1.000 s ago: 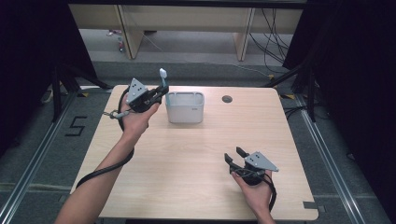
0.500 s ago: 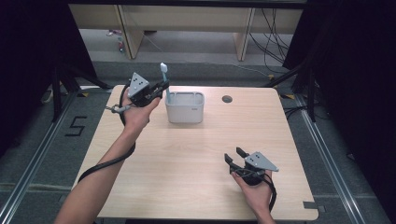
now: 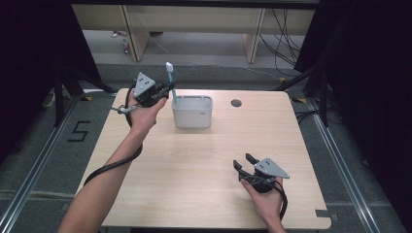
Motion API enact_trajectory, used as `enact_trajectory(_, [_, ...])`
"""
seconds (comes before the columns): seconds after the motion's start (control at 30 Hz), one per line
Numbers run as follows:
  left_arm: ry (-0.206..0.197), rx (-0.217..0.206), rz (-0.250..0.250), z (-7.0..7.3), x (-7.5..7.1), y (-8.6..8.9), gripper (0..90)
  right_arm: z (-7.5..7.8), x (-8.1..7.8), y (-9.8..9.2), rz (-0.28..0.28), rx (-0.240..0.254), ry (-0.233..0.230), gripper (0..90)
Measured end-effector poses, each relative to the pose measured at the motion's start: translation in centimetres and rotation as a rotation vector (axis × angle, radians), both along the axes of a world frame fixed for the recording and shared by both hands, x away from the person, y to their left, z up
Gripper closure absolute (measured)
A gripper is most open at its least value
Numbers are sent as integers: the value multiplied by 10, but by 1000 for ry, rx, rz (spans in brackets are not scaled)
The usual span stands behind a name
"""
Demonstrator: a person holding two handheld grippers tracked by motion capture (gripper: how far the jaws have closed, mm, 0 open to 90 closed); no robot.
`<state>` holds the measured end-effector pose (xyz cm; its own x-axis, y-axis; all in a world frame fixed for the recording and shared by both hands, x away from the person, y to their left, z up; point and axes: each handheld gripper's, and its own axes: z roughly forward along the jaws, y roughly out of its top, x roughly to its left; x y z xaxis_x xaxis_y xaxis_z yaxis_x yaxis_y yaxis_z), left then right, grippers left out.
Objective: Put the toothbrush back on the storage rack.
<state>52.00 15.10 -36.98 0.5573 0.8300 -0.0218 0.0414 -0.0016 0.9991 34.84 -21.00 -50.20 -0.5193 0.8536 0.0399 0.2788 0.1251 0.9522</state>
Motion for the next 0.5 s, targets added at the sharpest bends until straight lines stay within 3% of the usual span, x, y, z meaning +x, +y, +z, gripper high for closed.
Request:
enact_trajectory(0.2, [14,-2,13,-7,7,-1,836,-1,-1,-1,-4,-26,-4,449])
enact_trajectory(0.27, [15,0,13,-8,8,-1,835,-1,-1,1,0,0,23,449])
enact_trajectory(0.33, [19,2,18,-11,10,-2,836,-2,-1,0,-4,-18,7,449])
enact_trajectory(0.37, [19,2,18,-11,10,-2,836,-2,-2,1,3,2,26,449])
enact_trajectory(0.5, [31,5,30,-15,16,-2,836,-2,-2,1,2,4,27,449])
